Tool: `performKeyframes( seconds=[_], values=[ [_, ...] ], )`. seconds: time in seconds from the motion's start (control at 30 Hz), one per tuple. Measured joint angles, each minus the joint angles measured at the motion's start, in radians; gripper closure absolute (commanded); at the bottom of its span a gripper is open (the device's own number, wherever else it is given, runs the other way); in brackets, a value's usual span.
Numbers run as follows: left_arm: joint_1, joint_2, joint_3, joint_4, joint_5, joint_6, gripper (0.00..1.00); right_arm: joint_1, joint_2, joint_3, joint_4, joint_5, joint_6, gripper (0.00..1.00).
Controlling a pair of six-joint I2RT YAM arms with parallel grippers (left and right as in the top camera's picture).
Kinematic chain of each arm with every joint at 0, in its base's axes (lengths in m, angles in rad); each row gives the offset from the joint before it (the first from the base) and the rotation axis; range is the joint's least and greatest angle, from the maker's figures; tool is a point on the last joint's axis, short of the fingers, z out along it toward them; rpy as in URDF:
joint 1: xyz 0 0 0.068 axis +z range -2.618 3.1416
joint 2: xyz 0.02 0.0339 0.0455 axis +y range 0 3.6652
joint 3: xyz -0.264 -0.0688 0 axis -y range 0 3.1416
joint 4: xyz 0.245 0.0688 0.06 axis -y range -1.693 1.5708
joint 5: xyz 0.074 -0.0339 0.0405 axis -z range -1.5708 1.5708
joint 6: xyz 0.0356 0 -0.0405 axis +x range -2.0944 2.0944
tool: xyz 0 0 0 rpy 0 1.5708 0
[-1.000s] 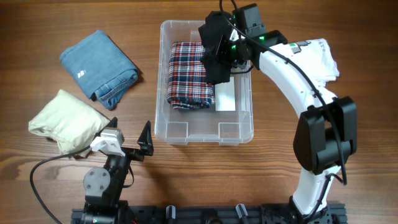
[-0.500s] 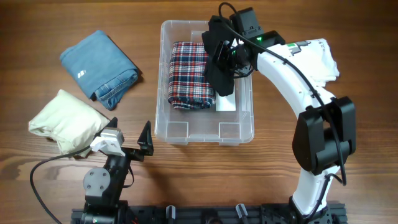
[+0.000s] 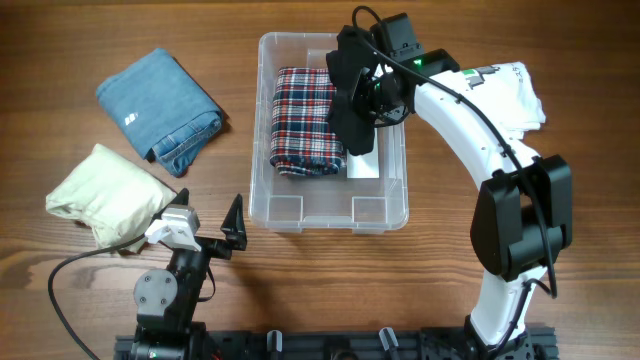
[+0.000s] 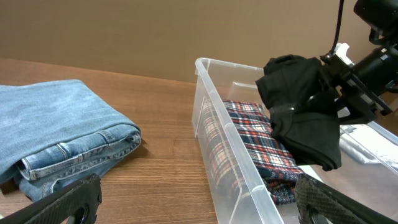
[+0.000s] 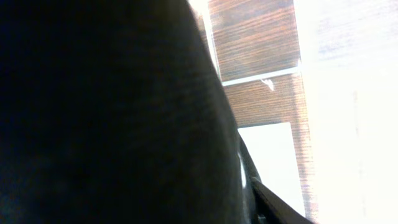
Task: Pack container
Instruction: 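Carry the black garment with the right gripper into the bin beside the plaid shirt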
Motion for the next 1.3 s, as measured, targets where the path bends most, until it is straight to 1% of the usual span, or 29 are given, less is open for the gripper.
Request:
performKeyframes(
  seconds=[0.03, 0.13, 0.3, 0.4, 0.47, 0.6, 0.77, 0.93, 1.1, 1.17, 1.23, 1.27, 1.3],
  values=[
    [0.0, 0.0, 0.0, 0.0, 0.0, 0.0, 0.0, 0.0, 0.0, 0.0, -0.003, 0.0, -0.005, 0.72],
    [0.0, 0.0, 0.0, 0.0, 0.0, 0.0, 0.0, 0.0, 0.0, 0.0, -0.005, -0.002, -0.015, 0.8],
    [0.0, 0.0, 0.0, 0.0, 0.0, 0.0, 0.0, 0.0, -0.032, -0.001, -0.012, -0.021, -0.016, 0.78],
    [0.0, 0.0, 0.0, 0.0, 0.0, 0.0, 0.0, 0.0, -0.105, -0.002, -0.026, -0.043, -0.014, 0.77],
    [0.0, 0.0, 0.0, 0.0, 0.0, 0.0, 0.0, 0.0, -0.172, -0.002, -0.039, -0.065, -0.011, 0.75],
    [0.0, 0.0, 0.0, 0.0, 0.0, 0.0, 0.0, 0.0, -0.265, -0.002, -0.101, -0.088, 0.0, 0.73],
    [0.0, 0.0, 0.0, 0.0, 0.0, 0.0, 0.0, 0.0, -0.266, -0.002, -0.107, -0.129, 0.008, 0.72],
    [0.0, 0.0, 0.0, 0.0, 0.0, 0.0, 0.0, 0.0, -0.26, -0.002, -0.046, -0.211, 0.023, 0.69],
    [0.0, 0.0, 0.0, 0.0, 0.0, 0.0, 0.0, 0.0, -0.24, -0.002, -0.037, -0.253, 0.043, 0.67],
    [0.0, 0.0, 0.0, 0.0, 0.0, 0.0, 0.0, 0.0, -0.22, -0.002, -0.037, -0.26, 0.046, 0.64],
    [0.0, 0.001, 0.0, 0.0, 0.0, 0.0, 0.0, 0.002, -0.193, -0.005, -0.037, -0.264, 0.048, 0.57],
    [0.0, 0.002, 0.0, 0.0, 0.0, 0.0, 0.0, 0.003, -0.18, -0.009, -0.039, -0.263, 0.049, 0.47],
    [0.0, 0.002, 0.0, 0.0, 0.0, 0.0, 0.0, 0.004, -0.167, -0.014, -0.041, -0.263, 0.052, 0.33]
  ],
)
